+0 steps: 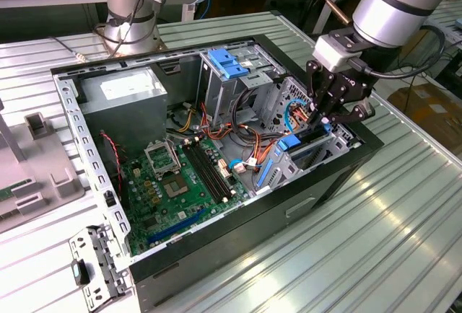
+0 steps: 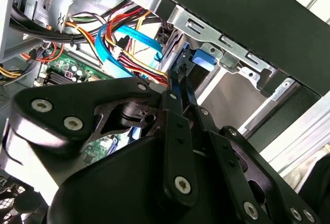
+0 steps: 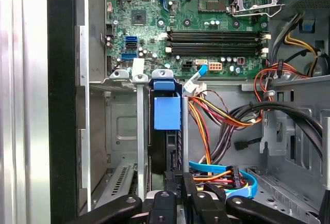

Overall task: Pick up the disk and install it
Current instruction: 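Insert the first disk wire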

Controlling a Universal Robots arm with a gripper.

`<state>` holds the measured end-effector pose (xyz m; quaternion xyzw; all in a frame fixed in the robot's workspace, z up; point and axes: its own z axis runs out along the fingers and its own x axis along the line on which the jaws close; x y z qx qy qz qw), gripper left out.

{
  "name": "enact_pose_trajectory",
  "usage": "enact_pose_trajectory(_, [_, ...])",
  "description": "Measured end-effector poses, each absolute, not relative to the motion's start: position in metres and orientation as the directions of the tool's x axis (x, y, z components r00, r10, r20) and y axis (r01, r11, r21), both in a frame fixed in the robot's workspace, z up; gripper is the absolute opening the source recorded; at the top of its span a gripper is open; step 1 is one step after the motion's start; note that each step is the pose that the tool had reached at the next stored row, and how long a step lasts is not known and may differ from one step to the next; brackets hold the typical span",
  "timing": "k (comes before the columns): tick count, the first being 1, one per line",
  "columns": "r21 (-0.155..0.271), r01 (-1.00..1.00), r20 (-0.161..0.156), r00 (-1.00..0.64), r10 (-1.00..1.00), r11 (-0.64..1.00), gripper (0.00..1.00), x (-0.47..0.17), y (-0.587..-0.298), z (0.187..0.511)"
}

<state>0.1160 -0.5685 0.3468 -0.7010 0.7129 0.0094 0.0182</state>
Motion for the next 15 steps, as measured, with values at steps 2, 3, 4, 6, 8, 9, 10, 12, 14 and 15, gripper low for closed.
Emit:
enact_pose_trajectory(2, [-0.012,-1.000,-0.042,-0.017,-0.999,0.017,0.18,0.1161,-0.5684,0.3482])
enact_pose_trajectory(3, [-0.012,-1.000,-0.045,-0.017,-0.999,0.017,0.18,0.1161,-0.5686,0.3482])
enact_pose_trajectory(4, [-0.012,-1.000,-0.047,-0.017,-0.999,0.017,0.18,0.1161,-0.5692,0.3482])
enact_pose_trajectory(6, [-0.012,-1.000,-0.052,-0.017,-0.998,0.018,0.18,0.1161,-0.5717,0.3481])
enact_pose_trajectory(8, [-0.011,-1.000,-0.061,-0.019,-0.998,0.019,0.18,0.1161,-0.5747,0.3482])
enact_pose_trajectory(9, [-0.011,-1.000,-0.067,-0.019,-0.998,0.020,0.18,0.1161,-0.5747,0.3476])
enact_pose_trajectory(10, [-0.011,-1.000,-0.070,-0.020,-0.997,0.021,0.18,0.1162,-0.5747,0.3471])
enact_pose_trajectory(12, [-0.011,-1.000,-0.073,-0.020,-0.997,0.021,0.18,0.1163,-0.5751,0.3469])
enact_pose_trajectory(14, [-0.011,-1.000,-0.073,-0.020,-0.997,0.021,0.18,0.1166,-0.5755,0.3469])
enact_pose_trajectory(15, [-0.011,-1.000,-0.074,-0.020,-0.997,0.021,0.18,0.1167,-0.5757,0.3469])
